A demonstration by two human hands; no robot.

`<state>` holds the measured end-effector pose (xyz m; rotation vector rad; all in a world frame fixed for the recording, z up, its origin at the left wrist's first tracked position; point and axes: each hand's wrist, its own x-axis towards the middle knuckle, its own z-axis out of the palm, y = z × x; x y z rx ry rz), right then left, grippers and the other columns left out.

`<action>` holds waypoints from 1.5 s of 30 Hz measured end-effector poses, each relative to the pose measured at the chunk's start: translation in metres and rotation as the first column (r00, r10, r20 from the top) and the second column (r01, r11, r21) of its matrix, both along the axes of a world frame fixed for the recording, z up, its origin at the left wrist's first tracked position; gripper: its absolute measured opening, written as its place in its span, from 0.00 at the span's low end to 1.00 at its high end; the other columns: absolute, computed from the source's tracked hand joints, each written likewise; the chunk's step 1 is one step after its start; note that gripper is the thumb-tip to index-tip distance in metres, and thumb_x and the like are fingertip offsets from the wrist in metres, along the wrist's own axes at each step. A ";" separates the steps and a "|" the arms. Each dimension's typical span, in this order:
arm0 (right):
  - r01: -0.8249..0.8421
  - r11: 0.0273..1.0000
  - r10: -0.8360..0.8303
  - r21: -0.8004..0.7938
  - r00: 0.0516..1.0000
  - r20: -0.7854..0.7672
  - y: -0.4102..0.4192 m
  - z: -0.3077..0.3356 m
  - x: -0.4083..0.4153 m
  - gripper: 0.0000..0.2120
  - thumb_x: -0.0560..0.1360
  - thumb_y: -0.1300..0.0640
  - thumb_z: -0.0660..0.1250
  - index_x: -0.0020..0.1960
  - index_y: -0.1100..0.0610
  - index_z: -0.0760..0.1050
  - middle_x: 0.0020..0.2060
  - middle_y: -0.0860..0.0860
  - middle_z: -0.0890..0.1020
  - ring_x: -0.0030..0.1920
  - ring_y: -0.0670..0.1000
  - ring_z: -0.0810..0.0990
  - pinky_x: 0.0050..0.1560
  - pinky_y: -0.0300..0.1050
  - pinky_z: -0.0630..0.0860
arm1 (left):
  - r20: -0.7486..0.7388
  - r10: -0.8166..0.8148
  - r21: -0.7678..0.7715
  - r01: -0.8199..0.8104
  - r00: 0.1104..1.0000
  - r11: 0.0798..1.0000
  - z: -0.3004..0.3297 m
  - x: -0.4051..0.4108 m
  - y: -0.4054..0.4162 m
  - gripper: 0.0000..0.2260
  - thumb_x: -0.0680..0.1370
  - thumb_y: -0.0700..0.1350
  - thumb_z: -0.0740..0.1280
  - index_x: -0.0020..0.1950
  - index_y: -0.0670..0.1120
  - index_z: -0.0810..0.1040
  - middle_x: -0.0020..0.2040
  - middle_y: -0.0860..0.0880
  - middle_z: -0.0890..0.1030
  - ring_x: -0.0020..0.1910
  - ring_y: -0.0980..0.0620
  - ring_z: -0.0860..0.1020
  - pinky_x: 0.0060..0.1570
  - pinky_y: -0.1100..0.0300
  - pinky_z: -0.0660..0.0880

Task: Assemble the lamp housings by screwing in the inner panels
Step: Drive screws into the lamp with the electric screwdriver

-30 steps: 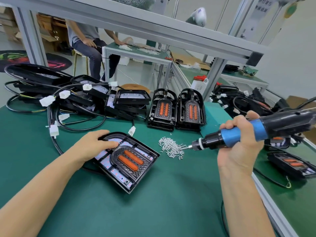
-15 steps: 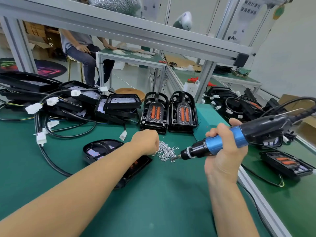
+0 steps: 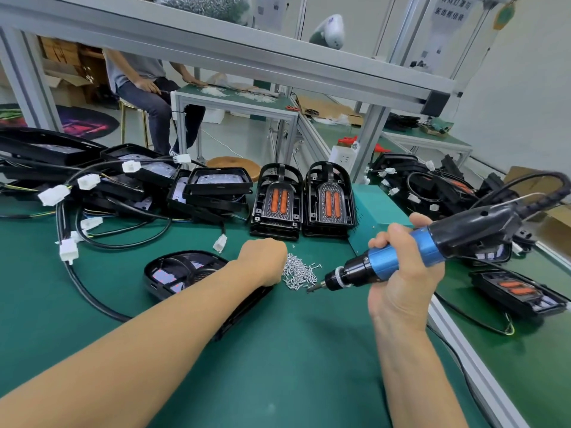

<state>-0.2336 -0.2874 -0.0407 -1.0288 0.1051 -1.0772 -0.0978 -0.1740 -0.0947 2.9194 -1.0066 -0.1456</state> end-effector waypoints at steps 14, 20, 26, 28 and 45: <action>-0.178 0.966 0.140 0.190 0.970 0.199 0.010 0.037 0.003 0.11 0.69 0.65 0.65 0.47 0.52 0.72 0.30 0.46 0.73 0.29 0.45 0.73 0.38 0.39 0.75 | -0.589 -0.415 -0.808 -0.485 0.693 0.336 0.028 -0.022 0.087 0.04 0.66 0.38 0.77 0.37 0.46 0.84 0.35 0.44 0.82 0.33 0.54 0.78 0.35 0.66 0.75; -0.305 0.930 0.245 0.203 0.930 0.273 0.040 0.053 0.012 0.10 0.68 0.64 0.65 0.46 0.53 0.71 0.31 0.46 0.72 0.29 0.44 0.73 0.37 0.37 0.74 | -0.599 -0.515 -0.768 -0.623 0.613 0.151 0.025 -0.043 0.115 0.07 0.62 0.38 0.74 0.38 0.44 0.86 0.39 0.42 0.84 0.33 0.54 0.80 0.35 0.65 0.76; -0.368 0.906 0.306 0.207 0.910 0.281 0.065 0.059 0.021 0.10 0.67 0.63 0.65 0.46 0.52 0.71 0.29 0.46 0.72 0.28 0.44 0.72 0.36 0.37 0.74 | -0.583 -0.492 -0.778 -0.618 0.646 0.111 0.029 -0.049 0.129 0.06 0.65 0.40 0.72 0.40 0.44 0.86 0.39 0.43 0.84 0.32 0.55 0.79 0.35 0.65 0.77; -0.376 0.904 0.315 0.206 0.908 0.275 0.069 0.059 0.023 0.10 0.67 0.63 0.65 0.46 0.52 0.71 0.29 0.46 0.72 0.28 0.44 0.72 0.35 0.37 0.74 | -0.587 -0.496 -0.775 -0.621 0.640 0.116 0.030 -0.049 0.132 0.07 0.65 0.40 0.72 0.41 0.44 0.86 0.38 0.43 0.84 0.32 0.55 0.79 0.35 0.65 0.77; -0.382 0.907 0.337 0.177 0.910 0.240 0.089 0.052 0.038 0.11 0.67 0.64 0.65 0.47 0.53 0.70 0.29 0.46 0.72 0.28 0.44 0.72 0.36 0.38 0.74 | -0.577 -0.452 -0.784 -0.616 0.680 0.073 0.028 -0.043 0.147 0.07 0.65 0.39 0.72 0.41 0.42 0.86 0.38 0.41 0.84 0.32 0.54 0.79 0.36 0.66 0.76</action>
